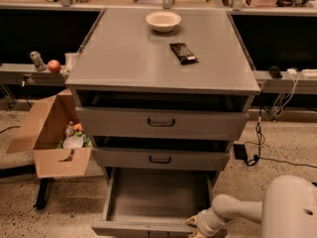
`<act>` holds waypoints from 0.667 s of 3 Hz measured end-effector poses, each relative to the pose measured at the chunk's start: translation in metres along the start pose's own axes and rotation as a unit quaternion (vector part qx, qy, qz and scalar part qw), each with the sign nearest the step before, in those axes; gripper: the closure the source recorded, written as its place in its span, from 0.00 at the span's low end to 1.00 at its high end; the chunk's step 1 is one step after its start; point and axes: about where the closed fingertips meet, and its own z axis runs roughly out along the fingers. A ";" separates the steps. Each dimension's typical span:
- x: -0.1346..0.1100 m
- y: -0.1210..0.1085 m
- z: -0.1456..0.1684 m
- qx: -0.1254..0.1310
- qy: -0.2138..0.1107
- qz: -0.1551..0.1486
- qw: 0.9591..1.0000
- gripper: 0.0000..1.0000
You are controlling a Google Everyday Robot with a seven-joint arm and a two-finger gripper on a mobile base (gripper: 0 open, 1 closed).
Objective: Open bottom drawer
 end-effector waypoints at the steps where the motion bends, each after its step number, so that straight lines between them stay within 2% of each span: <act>1: 0.000 0.000 0.000 0.000 0.000 0.000 1.000 0.39; 2: 0.000 0.000 0.000 0.000 0.000 0.000 1.000 0.15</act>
Offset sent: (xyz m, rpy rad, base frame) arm 0.0000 0.0000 0.0000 0.0000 0.0000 0.0000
